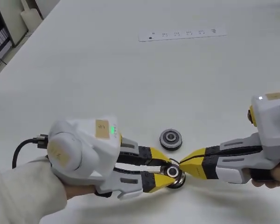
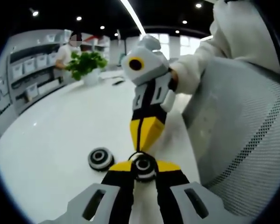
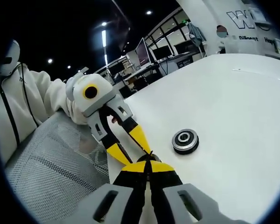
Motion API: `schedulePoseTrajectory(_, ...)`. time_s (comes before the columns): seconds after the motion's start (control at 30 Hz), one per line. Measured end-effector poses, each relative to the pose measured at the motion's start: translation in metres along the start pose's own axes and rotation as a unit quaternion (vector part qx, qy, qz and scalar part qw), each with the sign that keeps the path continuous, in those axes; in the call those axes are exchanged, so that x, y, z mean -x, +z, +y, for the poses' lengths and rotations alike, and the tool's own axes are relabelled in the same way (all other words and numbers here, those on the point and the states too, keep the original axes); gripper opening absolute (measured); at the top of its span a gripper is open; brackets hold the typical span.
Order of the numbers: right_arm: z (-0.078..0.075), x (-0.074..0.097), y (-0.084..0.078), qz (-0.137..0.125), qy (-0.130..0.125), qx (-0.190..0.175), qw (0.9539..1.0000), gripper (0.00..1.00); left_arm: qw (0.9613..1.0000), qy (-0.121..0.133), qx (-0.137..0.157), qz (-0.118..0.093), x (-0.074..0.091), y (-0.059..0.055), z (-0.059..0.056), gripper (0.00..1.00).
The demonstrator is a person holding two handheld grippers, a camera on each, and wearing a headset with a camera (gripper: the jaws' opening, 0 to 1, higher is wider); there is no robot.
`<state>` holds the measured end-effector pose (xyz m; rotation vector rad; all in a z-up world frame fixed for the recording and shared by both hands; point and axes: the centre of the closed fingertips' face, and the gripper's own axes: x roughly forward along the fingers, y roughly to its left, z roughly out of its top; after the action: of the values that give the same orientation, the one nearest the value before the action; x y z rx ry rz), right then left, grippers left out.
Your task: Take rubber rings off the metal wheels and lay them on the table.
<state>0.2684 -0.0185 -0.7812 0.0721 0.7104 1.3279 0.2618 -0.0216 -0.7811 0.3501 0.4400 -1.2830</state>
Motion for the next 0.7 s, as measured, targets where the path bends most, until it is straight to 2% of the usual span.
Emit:
schedulePoseTrajectory(0.1, 0.000, 0.001, 0.001, -0.001, -0.001, -0.001, 1.0000, 0.00, 1.0000, 0.004, 0.002, -0.007, 0.004, 0.007, 0.002, 0.20)
schedulePoseTrajectory(0.3, 0.000, 0.005, 0.007, -0.010, -0.005, -0.003, 0.9999, 0.00, 0.9998, 0.008, -0.002, -0.020, 0.016, 0.019, 0.006, 0.32)
schedulePoseTrajectory(0.5, 0.001, 0.007, 0.010, -0.014, -0.007, -0.001, 0.9999, 0.00, 0.9997, 0.012, -0.007, -0.022, 0.026, 0.022, 0.006, 0.41)
schedulePoseTrajectory(0.7, 0.004, 0.009, 0.013, -0.015, -0.008, 0.001, 0.9999, 0.00, 0.9992, 0.022, 0.000, -0.033, 0.037, 0.029, 0.009, 0.50)
